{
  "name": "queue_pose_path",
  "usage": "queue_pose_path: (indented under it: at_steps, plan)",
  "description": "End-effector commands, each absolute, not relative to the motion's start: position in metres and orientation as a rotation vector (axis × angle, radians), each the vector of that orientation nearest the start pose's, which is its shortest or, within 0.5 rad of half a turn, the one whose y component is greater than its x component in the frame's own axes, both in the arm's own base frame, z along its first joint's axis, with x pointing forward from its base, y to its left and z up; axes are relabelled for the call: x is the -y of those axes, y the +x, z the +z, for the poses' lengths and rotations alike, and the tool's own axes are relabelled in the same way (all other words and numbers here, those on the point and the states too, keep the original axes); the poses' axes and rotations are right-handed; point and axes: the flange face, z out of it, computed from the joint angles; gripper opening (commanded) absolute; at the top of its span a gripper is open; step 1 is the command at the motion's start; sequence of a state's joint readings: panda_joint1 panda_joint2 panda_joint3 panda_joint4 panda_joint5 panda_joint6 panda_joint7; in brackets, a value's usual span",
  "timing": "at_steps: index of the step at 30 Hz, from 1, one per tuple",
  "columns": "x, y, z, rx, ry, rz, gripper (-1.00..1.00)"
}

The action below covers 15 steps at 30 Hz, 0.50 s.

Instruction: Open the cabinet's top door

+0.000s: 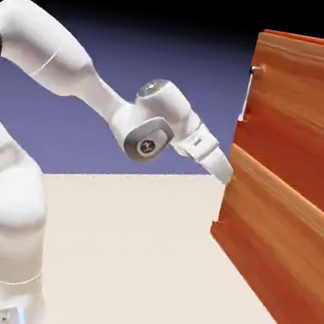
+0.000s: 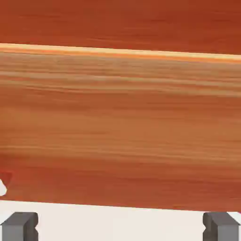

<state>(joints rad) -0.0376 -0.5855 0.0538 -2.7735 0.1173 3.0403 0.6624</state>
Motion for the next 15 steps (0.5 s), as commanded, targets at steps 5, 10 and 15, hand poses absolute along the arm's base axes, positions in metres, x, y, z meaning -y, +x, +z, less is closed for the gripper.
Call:
queue_pose_path:
  at_steps: [5, 10, 15]
  plan:
    - [0.01, 0.397, 0.525, -0.976, -2.335, -1.221, 0.0]
    - [0.013, 0.396, 0.563, -0.979, -2.24, -1.33, 0.0]
    - [0.011, 0.392, 0.597, -0.97, -2.15, -1.432, 0.0]
